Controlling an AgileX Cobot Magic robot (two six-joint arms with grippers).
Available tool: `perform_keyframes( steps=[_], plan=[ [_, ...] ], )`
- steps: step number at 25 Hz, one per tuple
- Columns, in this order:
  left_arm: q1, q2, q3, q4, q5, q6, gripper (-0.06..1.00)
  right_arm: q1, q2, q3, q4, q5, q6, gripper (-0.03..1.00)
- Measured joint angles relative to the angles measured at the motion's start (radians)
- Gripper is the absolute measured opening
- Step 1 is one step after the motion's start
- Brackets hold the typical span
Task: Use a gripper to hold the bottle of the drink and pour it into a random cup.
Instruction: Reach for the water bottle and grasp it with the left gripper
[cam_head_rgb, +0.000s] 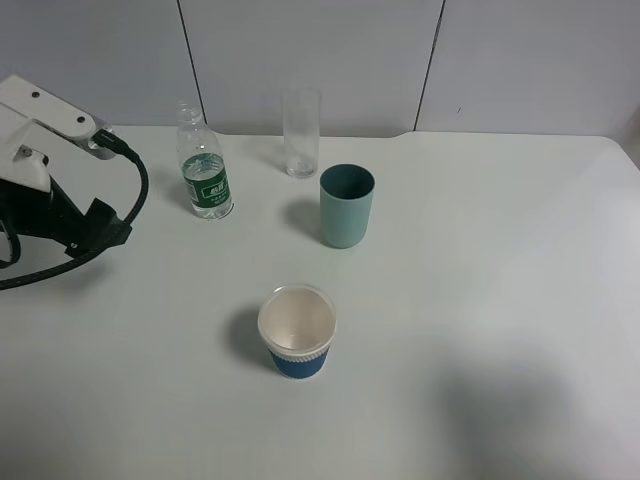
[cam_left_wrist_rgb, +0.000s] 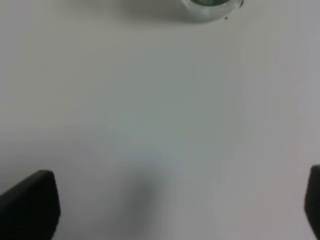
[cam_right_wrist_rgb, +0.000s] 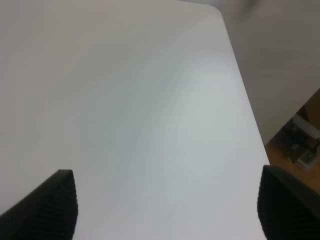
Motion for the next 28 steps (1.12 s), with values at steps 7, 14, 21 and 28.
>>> perform_keyframes(
  steps=[7, 14, 21, 28],
  plan=[
    [0.000, 0.113, 0.000, 0.000, -0.128, 0.000, 1.00, 0.000, 0.000, 0.000, 0.000, 0.000, 0.000, 0.74],
    [0.000, 0.228, 0.000, 0.000, -0.288, -0.012, 1.00, 0.000, 0.000, 0.000, 0.000, 0.000, 0.000, 0.74],
    [0.000, 0.353, -0.001, 0.003, -0.472, -0.019, 1.00, 0.000, 0.000, 0.000, 0.000, 0.000, 0.000, 0.74],
    [0.000, 0.452, -0.002, 0.075, -0.619, -0.071, 1.00, 0.000, 0.000, 0.000, 0.000, 0.000, 0.000, 0.74]
  ],
)
